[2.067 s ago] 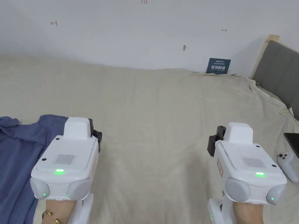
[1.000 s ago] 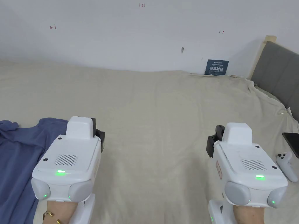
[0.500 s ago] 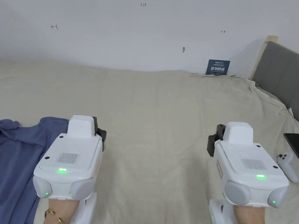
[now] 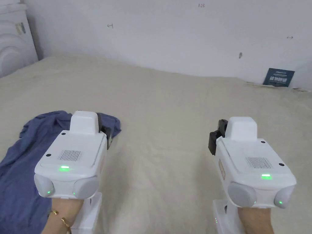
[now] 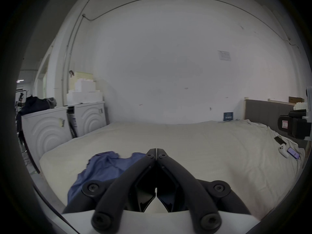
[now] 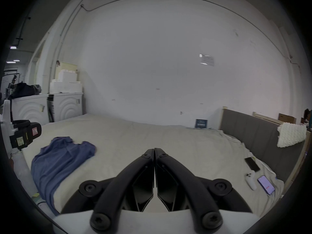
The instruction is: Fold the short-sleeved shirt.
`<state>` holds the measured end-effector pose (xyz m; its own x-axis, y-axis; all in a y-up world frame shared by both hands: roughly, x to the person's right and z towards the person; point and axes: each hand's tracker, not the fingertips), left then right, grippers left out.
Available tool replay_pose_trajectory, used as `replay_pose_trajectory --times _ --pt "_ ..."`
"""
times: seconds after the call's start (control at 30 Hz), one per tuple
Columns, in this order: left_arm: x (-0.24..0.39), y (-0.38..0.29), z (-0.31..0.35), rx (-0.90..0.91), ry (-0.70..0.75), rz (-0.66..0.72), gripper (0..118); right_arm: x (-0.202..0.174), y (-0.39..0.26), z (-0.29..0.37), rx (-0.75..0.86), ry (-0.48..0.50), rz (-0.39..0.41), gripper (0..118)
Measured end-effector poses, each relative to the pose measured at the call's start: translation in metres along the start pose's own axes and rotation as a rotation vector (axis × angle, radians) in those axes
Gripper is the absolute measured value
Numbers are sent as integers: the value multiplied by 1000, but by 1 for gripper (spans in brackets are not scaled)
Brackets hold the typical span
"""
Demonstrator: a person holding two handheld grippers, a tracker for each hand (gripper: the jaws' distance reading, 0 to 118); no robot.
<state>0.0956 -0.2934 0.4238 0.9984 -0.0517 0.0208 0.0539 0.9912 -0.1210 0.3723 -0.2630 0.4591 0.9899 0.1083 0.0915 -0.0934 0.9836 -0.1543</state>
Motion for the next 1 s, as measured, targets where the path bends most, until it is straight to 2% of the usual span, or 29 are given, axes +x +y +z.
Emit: replay_pose_trajectory --times 0.4,0.7,0.77,0.83,0.87,0.9,1.0 --pt "-95 -14 33 -41 223 17 0 -107 12 -12 5 240 25 0" --pt "-116 -24 36 -76 253 52 2 -123 9 -16 3 285 35 0" --pt "-116 -25 34 -79 248 59 19 -122 10 -16 3 281 35 0" --pt "-117 -24 28 -96 234 80 23 -121 11 -17 3 277 35 0" --pt "-117 -22 25 -113 214 88 33 -120 12 -18 3 276 35 0" --pt "-118 -21 20 -120 199 89 61 -119 13 -18 3 275 37 0" --pt "-117 -17 5 -128 184 84 118 -118 14 -20 7 268 40 0"
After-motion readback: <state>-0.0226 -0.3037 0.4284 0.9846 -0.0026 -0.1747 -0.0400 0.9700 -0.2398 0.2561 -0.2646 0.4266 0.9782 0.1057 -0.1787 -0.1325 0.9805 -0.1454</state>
